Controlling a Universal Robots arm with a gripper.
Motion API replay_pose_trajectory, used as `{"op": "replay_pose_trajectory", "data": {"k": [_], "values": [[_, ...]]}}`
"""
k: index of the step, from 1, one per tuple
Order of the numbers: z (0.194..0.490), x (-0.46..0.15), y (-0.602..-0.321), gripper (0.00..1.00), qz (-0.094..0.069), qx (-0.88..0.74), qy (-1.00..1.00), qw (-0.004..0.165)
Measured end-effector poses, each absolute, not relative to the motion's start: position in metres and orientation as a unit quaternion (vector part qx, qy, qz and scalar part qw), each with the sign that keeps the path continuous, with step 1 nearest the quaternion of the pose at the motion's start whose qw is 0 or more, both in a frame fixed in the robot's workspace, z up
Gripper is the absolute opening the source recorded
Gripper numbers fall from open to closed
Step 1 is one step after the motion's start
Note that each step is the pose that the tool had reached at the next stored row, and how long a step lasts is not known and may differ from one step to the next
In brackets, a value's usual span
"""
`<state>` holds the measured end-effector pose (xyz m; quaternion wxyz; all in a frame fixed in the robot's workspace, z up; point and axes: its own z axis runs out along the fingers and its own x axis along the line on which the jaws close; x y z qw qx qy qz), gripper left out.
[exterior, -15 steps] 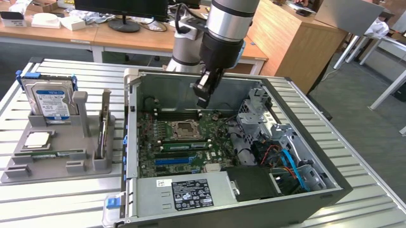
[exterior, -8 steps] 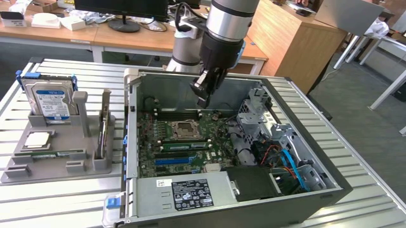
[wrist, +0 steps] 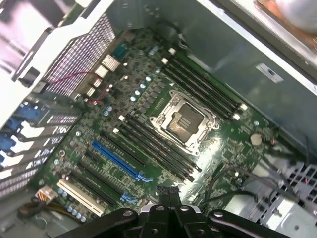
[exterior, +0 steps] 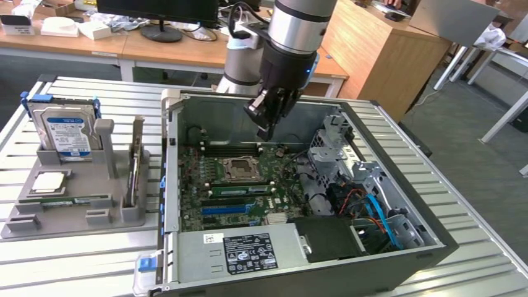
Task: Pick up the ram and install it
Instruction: 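Press down the ram until it locks into place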
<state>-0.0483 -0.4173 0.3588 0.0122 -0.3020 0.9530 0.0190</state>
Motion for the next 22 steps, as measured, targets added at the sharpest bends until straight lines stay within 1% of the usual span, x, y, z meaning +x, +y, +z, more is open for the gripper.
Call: {"op": "replay_pose_trajectory", "data": {"k": [22], "values": [[0.3585, -0.0483, -0.4173, 0.1, 0.016, -0.108, 0.994, 0.016]]}}
